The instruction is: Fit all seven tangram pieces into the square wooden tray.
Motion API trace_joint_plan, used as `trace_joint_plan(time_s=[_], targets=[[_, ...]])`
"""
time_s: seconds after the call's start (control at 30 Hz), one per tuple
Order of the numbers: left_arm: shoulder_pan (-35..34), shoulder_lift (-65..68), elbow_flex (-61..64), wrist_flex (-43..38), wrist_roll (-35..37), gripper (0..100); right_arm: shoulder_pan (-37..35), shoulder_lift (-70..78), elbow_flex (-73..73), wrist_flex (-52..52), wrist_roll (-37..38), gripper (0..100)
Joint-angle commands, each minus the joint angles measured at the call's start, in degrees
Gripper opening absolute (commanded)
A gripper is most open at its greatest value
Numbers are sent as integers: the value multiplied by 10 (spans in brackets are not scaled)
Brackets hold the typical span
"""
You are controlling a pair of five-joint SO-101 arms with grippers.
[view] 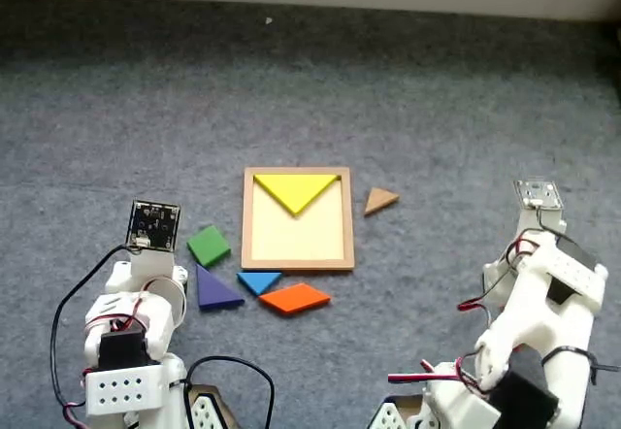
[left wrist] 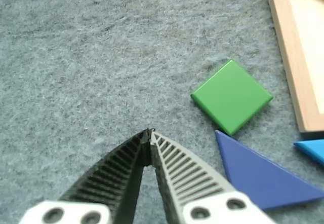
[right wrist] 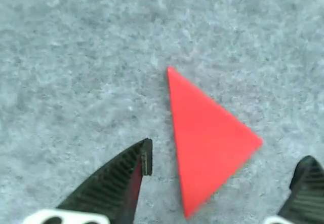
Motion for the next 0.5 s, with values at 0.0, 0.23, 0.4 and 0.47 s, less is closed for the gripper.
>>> trace_joint_plan(time_s=[0.0,0.23,0.4,0.47], targets=[[-8,-5,-4,-5,4,35,19,70,-2,-52,6,404],[-8,-5,-4,-5,4,35,22,149,-3,-93,7,402],[-8,-5,-4,-5,4,35,22,148,-3,-93,7,279],[-8,-5,-4,-5,4,35,22,148,-3,-93,7,231]])
